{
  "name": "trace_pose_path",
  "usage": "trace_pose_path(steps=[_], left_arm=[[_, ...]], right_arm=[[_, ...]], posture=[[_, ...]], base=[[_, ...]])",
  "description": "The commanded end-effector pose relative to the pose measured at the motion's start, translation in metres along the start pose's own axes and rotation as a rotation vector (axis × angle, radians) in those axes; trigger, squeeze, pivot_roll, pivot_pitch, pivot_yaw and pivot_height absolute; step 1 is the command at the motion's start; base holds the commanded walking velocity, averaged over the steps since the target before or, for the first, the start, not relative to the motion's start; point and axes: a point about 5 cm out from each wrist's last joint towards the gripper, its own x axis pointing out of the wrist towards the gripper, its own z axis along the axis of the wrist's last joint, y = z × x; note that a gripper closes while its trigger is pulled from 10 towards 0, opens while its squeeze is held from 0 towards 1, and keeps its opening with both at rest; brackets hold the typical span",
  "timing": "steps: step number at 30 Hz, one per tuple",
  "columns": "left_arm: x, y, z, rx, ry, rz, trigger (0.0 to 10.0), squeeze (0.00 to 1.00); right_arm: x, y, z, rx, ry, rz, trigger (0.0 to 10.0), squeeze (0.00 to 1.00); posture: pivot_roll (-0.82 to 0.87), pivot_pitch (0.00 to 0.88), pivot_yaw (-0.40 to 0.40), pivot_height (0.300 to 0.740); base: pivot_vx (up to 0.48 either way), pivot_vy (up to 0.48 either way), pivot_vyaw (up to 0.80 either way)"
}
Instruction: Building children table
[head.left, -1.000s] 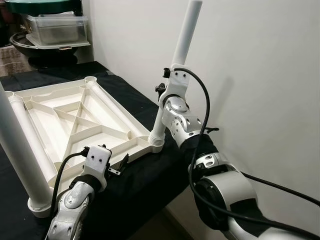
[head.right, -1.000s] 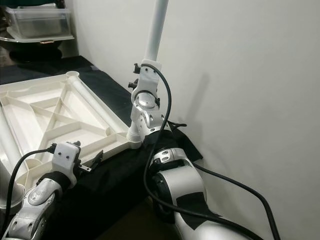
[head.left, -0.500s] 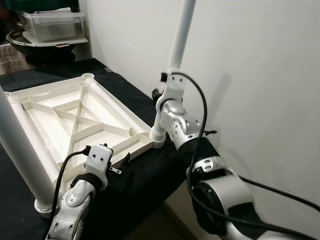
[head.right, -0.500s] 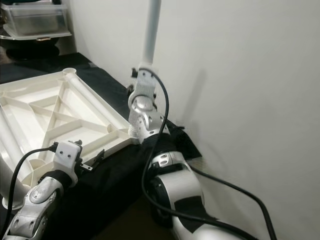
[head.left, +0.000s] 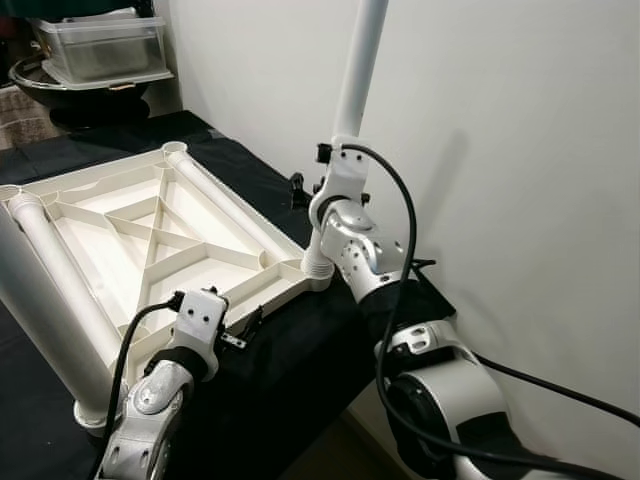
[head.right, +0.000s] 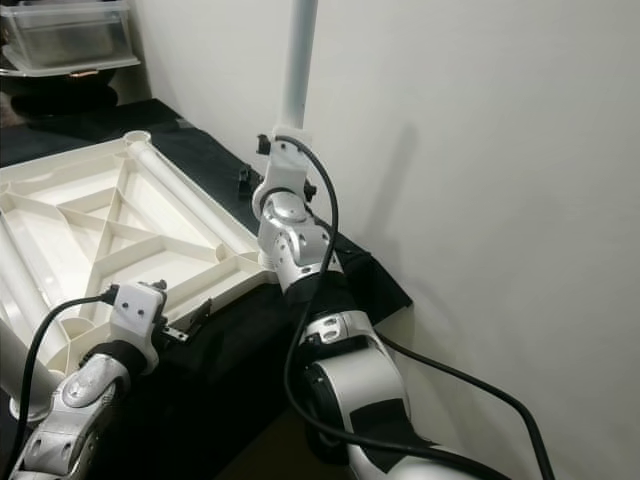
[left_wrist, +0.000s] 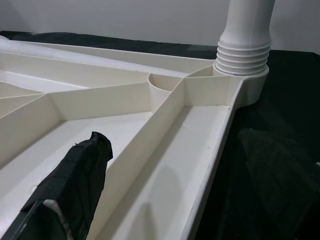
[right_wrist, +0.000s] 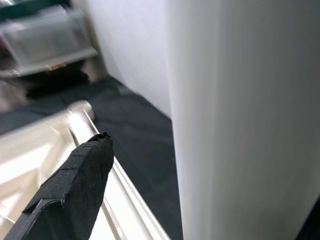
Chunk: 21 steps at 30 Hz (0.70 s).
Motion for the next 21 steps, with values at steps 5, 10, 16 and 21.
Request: trace_pose_path(steps=[5,10,16,21], left_arm=[[-0.003,0.004,-0.003,0.017,0.012,0.004,10.0,0.0],[-0.004,0.009,-0.003,0.025,0.014,0.018,10.0,0.0],[-0.005,0.012,-0.004,0.03,0.017,0.019,10.0,0.0],[-0.004,0.013,-0.002,0.035,0.016,0.012,10.0,0.0]], right_arm=[[-0.002,-0.011,0.009,-0.061,-0.015,0.106,10.0,1.0],[-0.003,-0.025,0.015,-0.128,-0.026,0.173,10.0,0.71],[-0.011,-0.028,0.013,-0.168,-0.007,0.277,10.0,0.0],[-0.014,-0.044,0.006,-0.208,0.03,0.315,10.0,0.0]], posture=[[0.02,0.0,-0.136,0.74],[0.02,0.0,-0.136,0.74],[0.02,0.0,-0.118,0.74],[0.02,0.0,-0.117,0.74]], base=[[0.0,0.0,0.0],[0.0,0.0,0.0],[0.0,0.0,0.0],[0.0,0.0,0.0]])
